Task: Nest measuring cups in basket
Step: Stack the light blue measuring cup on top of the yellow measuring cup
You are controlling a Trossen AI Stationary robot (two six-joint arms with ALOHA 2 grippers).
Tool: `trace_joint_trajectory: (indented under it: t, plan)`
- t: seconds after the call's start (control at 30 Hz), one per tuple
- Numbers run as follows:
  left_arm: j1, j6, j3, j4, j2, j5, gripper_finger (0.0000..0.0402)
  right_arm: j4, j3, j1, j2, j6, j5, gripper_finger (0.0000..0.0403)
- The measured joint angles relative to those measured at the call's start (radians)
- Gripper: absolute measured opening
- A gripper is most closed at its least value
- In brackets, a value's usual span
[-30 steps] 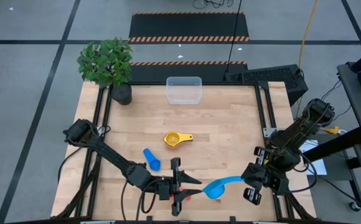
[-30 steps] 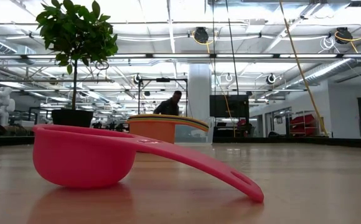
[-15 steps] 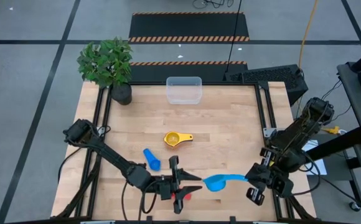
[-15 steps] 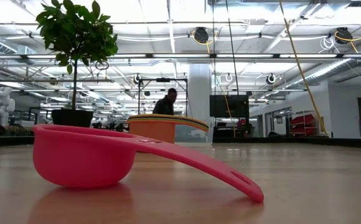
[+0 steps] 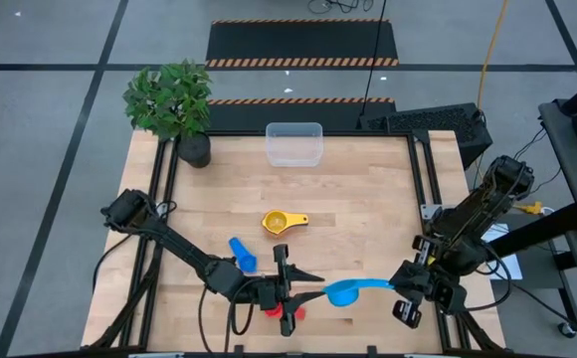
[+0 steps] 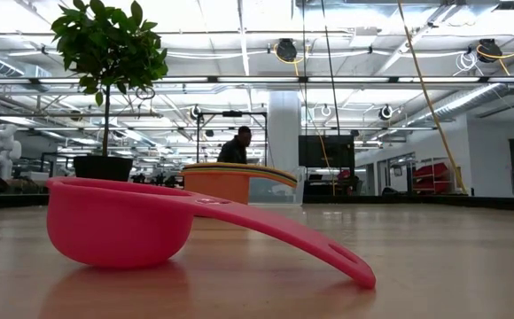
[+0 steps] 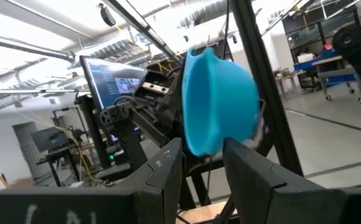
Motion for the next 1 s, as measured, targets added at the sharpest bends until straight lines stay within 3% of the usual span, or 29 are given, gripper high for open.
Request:
trace_joint_trajectory:
  t: [0.47, 0.57, 0.73, 1.0]
  plan:
    - [0.001, 0.0, 0.0, 0.0, 0.0, 0.003, 0.0118, -0.022, 0.0, -0.024, 0.0, 0.041, -0.005, 0.0]
    - [0.001, 0.018, 0.0, 0.0, 0.0, 0.003, 0.0094, -0.022, 0.0, -0.024, 0.0, 0.051, -0.005, 0.0]
    - [-0.008, 0.054, 0.0, -0.009, 0.0, 0.0, 0.0014, -0.025, 0.0, -0.024, 0.0, 0.052, -0.006, 0.0]
    - [-0.033, 0.129, 0.0, 0.006, -0.01, -0.06, 0.0007, -0.035, 0.0, -0.024, 0.0, 0.049, 0.02, 0.0008]
